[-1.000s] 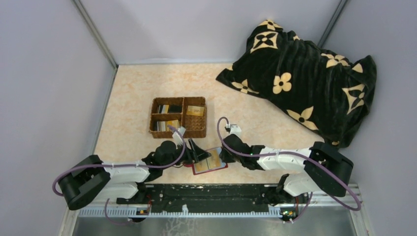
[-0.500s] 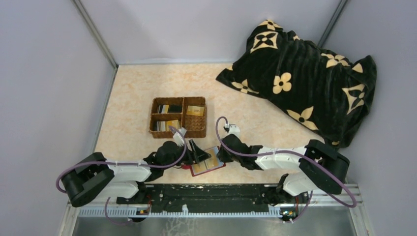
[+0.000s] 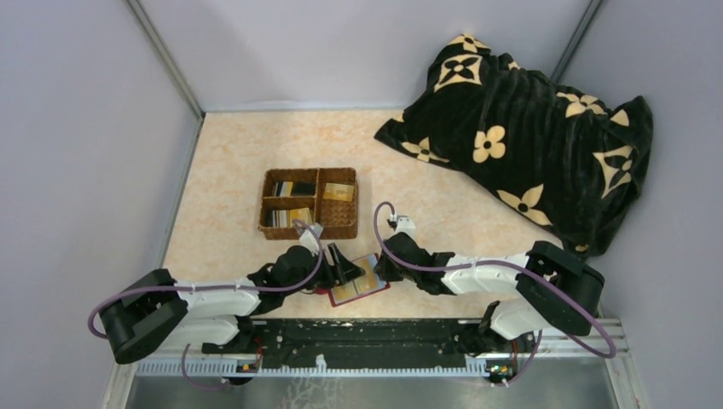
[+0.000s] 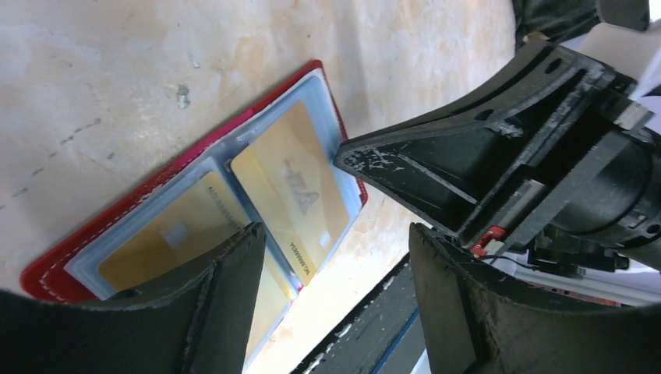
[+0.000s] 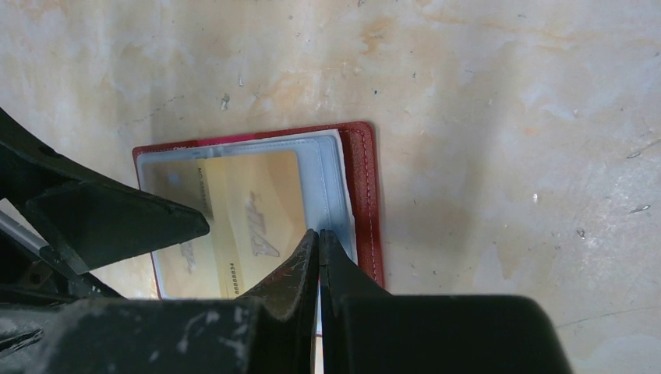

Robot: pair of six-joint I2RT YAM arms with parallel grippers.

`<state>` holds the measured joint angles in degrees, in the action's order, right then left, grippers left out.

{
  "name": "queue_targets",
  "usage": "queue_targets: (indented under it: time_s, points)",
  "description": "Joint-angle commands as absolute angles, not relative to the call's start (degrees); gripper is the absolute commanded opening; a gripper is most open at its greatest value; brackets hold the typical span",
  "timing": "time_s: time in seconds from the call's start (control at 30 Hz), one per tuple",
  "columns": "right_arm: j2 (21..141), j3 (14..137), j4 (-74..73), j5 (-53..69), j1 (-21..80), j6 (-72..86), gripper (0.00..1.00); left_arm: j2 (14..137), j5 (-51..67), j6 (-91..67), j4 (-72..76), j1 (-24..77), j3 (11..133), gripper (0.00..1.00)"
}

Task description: Take the credit cards out of the card holder

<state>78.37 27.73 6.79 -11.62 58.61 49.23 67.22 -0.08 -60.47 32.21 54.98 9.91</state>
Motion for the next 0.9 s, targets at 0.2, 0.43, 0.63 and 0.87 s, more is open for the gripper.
queue_targets:
  time_s: [0.2, 0.43, 0.63, 0.87]
  points:
    - [78.63, 26.55, 5.74, -11.57, 58.55, 49.03, 0.0, 75.47, 0.06, -62.19, 31.83, 55.51, 11.24, 0.74]
    - [79.27, 26.65, 6.56, -10.97, 58.54, 49.13, 0.0, 78.53, 0.37, -63.37, 40.35, 55.63, 9.62, 0.74]
    - [79.44, 26.75, 6.5, -11.04, 58.45, 48.93, 0.0, 77.3, -1.38, -66.0, 41.09, 55.64, 7.38, 0.4]
    - [79.78, 26.92, 6.34, -10.8, 58.46, 48.96, 0.0, 75.1, -3.07, -65.95, 40.54, 55.63, 5.94, 0.22]
